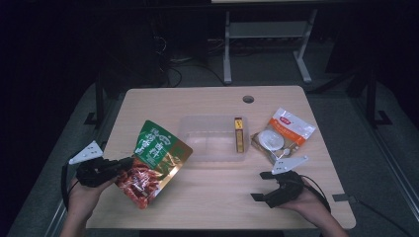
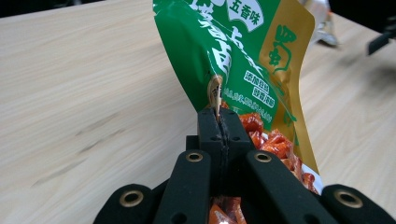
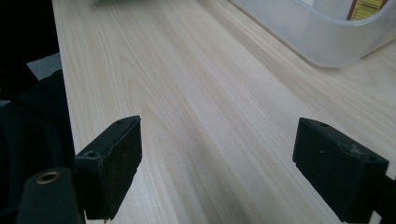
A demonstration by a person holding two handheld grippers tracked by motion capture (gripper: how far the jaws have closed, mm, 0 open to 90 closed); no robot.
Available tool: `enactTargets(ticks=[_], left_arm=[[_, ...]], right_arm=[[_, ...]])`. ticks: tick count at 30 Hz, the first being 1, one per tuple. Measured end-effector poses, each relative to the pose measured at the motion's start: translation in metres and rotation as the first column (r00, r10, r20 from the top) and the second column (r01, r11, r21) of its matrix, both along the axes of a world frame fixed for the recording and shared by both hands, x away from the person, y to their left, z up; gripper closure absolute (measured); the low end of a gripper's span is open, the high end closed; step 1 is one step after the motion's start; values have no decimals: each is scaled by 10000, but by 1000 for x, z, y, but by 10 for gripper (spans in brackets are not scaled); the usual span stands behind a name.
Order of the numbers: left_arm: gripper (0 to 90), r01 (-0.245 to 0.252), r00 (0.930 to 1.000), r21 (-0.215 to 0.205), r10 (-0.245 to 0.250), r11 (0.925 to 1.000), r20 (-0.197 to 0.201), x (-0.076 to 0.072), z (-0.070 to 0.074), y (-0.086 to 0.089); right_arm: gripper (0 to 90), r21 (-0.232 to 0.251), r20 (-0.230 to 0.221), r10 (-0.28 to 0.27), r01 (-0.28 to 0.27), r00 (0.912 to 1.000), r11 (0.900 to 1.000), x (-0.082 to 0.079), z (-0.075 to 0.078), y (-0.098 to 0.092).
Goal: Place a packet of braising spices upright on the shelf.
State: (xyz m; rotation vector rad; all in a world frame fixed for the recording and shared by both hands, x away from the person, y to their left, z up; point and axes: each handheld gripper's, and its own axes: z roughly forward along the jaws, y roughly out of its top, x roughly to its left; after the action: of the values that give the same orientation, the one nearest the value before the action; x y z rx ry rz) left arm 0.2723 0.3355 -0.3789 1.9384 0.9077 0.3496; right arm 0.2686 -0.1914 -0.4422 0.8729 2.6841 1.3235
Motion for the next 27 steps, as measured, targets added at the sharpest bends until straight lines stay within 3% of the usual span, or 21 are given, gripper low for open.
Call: enactTargets(ticks=[8, 13, 17, 21, 26, 27], left_arm=[[896, 1093, 9940, 221, -1093, 9938, -24, 6, 1, -41], [896, 1427, 9898, 279, -1428, 9894, 16, 8, 3, -52], [896, 1764, 9842, 381, -1767, 9836, 55, 10, 4, -61], [896, 2215, 9749, 607, -2224, 9733, 71, 15, 4, -75], [896, 2768, 9604, 875, -2786, 9569, 89, 22, 2, -93], [896, 2768, 9604, 875, -2786, 9569, 89, 22, 2, -93]], right_arm=[[222, 79, 152, -379, 378, 9992, 9993, 5, 7, -5], [229, 189, 258, -448, 444, 9987, 9988, 9, 13, -2], [228, 626, 339, -454, 432, 9984, 9971, 17, 21, 1], [226, 1284, 465, -289, 227, 9985, 9915, 28, 36, 4], [225, 1751, 564, 20, -119, 9984, 9845, 36, 50, 11], [227, 1771, 627, 85, -195, 9980, 9840, 38, 52, 13]])
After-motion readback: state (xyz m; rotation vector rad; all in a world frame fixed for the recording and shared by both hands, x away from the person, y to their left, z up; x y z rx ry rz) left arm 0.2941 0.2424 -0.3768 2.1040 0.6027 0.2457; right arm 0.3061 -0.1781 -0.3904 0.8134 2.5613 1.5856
